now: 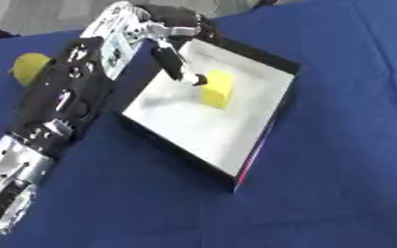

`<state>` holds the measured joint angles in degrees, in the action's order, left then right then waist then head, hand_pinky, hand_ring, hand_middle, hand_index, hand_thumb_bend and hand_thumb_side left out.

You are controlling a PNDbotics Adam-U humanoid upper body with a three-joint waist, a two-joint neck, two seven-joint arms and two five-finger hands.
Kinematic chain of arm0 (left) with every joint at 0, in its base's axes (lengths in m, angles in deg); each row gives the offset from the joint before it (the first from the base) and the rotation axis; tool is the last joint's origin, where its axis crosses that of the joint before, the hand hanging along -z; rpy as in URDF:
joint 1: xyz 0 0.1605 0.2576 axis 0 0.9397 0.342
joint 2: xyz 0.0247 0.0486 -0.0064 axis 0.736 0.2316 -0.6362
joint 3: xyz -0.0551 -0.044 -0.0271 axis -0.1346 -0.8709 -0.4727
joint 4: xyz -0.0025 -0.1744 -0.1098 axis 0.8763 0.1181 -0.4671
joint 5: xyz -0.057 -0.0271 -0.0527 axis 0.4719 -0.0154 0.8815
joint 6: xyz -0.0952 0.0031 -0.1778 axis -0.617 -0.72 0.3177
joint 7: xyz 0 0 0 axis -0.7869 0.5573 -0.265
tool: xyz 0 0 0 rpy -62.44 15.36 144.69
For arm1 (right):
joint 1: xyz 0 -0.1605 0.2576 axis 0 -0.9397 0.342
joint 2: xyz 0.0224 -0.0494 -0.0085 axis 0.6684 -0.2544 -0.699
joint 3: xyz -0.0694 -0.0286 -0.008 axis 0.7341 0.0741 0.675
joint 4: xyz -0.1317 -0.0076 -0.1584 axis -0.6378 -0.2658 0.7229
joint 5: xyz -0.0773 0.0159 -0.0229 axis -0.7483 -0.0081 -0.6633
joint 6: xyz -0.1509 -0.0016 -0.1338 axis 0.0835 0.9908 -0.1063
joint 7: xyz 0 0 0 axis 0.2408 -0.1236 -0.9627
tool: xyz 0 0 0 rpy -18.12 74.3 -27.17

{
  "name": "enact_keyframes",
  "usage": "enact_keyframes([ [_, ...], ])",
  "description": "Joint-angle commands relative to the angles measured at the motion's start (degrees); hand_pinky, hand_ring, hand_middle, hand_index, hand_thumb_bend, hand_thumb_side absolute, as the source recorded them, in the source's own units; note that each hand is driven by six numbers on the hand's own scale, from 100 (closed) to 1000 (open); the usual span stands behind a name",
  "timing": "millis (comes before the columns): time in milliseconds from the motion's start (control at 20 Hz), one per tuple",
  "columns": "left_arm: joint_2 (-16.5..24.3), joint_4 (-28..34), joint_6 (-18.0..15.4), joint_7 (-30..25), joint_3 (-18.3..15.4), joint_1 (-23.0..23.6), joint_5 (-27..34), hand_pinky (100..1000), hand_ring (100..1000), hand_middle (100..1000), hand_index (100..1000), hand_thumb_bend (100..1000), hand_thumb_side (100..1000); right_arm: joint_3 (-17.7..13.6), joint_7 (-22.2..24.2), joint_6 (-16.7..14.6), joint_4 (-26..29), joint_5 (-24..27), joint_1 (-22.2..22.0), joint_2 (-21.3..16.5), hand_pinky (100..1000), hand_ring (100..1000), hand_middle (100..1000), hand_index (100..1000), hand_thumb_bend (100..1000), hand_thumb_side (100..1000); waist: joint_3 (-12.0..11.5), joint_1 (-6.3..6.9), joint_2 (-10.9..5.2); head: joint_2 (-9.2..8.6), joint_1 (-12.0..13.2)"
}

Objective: Pick up objects on the table and place them in the box.

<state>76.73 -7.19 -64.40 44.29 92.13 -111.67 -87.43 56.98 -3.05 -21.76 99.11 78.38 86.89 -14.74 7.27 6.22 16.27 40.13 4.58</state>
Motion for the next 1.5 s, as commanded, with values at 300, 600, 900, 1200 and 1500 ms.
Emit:
enact_keyframes([
  [300, 10.5, 9.9, 4.7, 3.1, -4.9, 0.2, 14.0, 839, 825, 831, 872, 100, 273, -0.8, -0.8, -0.3, 0.5, 0.0, -0.1, -2.4, 1000, 938, 906, 868, 100, 527, -1.9, -0.55, -2.83, 1.01, -2.3],
  [600, 22.3, 18.0, 12.8, 9.4, -10.3, 5.5, 24.1, 837, 820, 827, 880, 100, 231, -1.3, -1.4, -0.5, 0.4, 0.1, -1.0, -3.5, 1000, 938, 905, 867, 100, 521, -3.7, -0.87, -3.34, 1.21, -3.9],
  [900, 30.4, 13.6, 18.2, 12.6, -13.9, 8.7, 21.1, 841, 825, 824, 887, 102, 204, -1.3, -1.5, -0.9, 0.5, 0.3, -0.7, -3.8, 1000, 937, 904, 867, 100, 513, -4.3, -1.45, -3.04, 0.88, -4.1],
  [1200, 31.2, 3.4, 18.9, 14.8, -15.1, 8.7, 10.4, 854, 842, 837, 903, 230, 225, -1.3, -1.4, -1.2, 0.9, 0.4, 0.1, -3.9, 1000, 938, 904, 867, 100, 507, -3.4, -2.05, -1.41, -0.31, -2.4],
  [1500, 28.9, -3.5, 16.4, 13.3, -16.1, 8.8, 5.2, 875, 861, 840, 907, 392, 473, -1.0, -0.9, -1.5, 0.7, 0.1, 0.9, -4.0, 1000, 939, 904, 867, 100, 506, -2.1, -2.39, 0.67, -1.48, -0.1],
])
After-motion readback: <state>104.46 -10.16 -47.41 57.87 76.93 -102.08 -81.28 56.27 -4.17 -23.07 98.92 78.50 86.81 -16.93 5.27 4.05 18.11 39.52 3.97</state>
